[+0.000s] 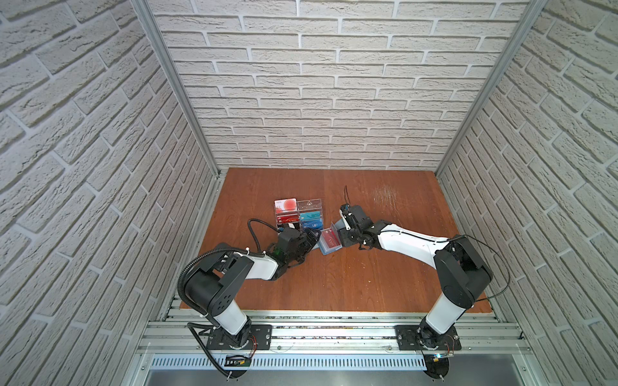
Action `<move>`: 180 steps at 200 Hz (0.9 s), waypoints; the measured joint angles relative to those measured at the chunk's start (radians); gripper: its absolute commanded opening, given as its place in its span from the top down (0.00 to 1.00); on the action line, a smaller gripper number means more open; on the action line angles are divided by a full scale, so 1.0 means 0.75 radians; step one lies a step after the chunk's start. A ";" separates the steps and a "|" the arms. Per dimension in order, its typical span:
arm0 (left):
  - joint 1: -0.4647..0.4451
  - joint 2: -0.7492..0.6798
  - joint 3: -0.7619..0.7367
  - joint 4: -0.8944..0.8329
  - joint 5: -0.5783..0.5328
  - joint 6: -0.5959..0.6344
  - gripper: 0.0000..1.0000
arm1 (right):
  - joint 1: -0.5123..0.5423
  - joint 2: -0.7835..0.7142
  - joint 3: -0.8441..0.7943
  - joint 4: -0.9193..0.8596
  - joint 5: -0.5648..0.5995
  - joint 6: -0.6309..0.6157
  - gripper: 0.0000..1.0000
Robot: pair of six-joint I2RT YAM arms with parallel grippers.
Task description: Take the credit cards out of the card holder
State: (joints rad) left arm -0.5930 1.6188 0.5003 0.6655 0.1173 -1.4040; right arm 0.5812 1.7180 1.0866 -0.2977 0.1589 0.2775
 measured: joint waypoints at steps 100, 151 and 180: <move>0.003 -0.007 0.015 -0.041 0.005 0.042 0.02 | -0.041 0.001 -0.015 0.007 -0.129 0.007 0.45; 0.004 -0.017 0.015 -0.061 0.004 0.078 0.02 | -0.073 0.001 -0.023 0.019 -0.181 0.031 0.47; 0.004 -0.061 0.017 -0.147 -0.006 0.139 0.02 | -0.099 0.001 -0.023 0.018 -0.207 0.050 0.48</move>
State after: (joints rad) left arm -0.5903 1.5730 0.5133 0.5552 0.1131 -1.2999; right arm 0.5068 1.7184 1.0695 -0.2840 0.0040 0.3153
